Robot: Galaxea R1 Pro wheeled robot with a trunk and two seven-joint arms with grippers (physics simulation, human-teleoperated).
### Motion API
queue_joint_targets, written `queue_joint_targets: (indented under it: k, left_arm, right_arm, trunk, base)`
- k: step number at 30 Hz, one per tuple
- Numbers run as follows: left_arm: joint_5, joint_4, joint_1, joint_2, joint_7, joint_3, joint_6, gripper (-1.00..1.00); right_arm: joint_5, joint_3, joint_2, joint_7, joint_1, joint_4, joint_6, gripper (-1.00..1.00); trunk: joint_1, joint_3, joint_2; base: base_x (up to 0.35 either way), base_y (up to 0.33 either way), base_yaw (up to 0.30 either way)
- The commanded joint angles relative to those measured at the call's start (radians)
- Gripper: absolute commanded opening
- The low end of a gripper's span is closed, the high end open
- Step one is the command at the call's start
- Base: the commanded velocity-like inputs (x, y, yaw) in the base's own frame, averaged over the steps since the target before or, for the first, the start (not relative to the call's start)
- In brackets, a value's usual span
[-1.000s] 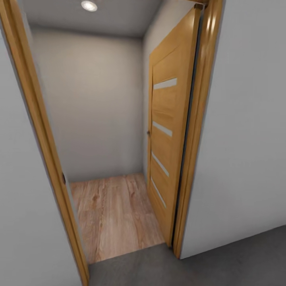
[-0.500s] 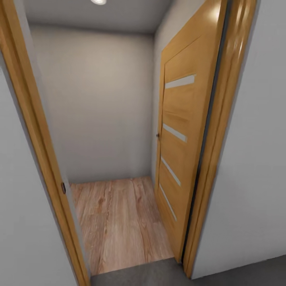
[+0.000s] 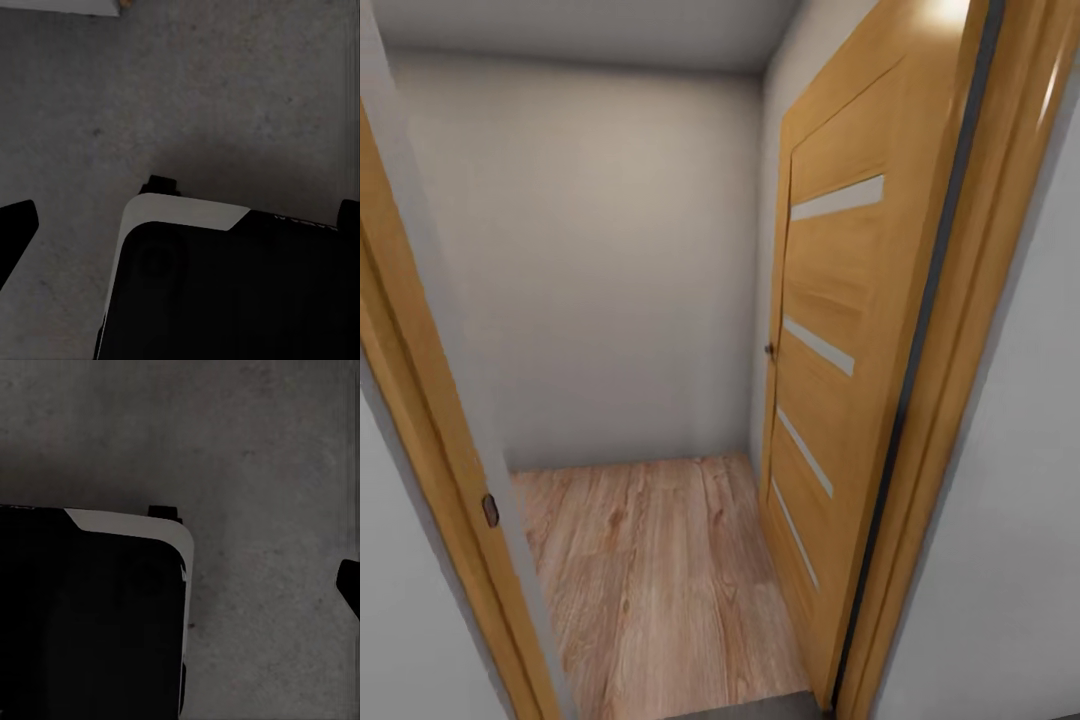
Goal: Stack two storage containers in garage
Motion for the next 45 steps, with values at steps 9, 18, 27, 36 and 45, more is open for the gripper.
queue_joint_targets:
  k: [9,18,27,36,45]
  left_arm:
    - [0.010,0.001,-0.001,0.000,0.001,0.003,-0.004,1.00]
    - [0.010,0.001,-0.001,0.000,0.001,0.003,-0.004,1.00]
    - [0.010,0.001,-0.001,0.000,0.001,0.003,-0.005,1.00]
    - [0.011,0.001,-0.001,0.000,0.001,0.003,-0.005,1.00]
    - [0.011,0.001,-0.001,0.001,0.001,0.003,-0.005,1.00]
  right_arm:
    - [-0.008,0.012,0.000,0.000,-0.001,0.003,-0.006,1.00]
    - [-0.006,0.011,0.001,0.000,-0.001,0.003,-0.008,1.00]
    - [-0.007,0.011,-0.001,-0.001,-0.001,0.003,-0.009,1.00]
    - [-0.008,0.011,-0.001,-0.001,-0.001,0.003,-0.009,1.00]
    - [-0.007,0.011,-0.003,0.000,-0.001,0.003,-0.008,1.00]
  trunk:
    - [0.001,-0.002,-0.001]
    - [0.001,-0.002,-0.001]
    - [0.001,-0.002,-0.001]
    - [0.001,-0.002,-0.001]
    - [0.001,-0.002,-0.001]
  base:
    - [0.316,-0.134,0.000]
    - [0.316,-0.135,0.024]
    - [0.315,-0.135,0.256]
    - [0.279,-0.122,0.268]
    - [0.020,-0.008,0.166]
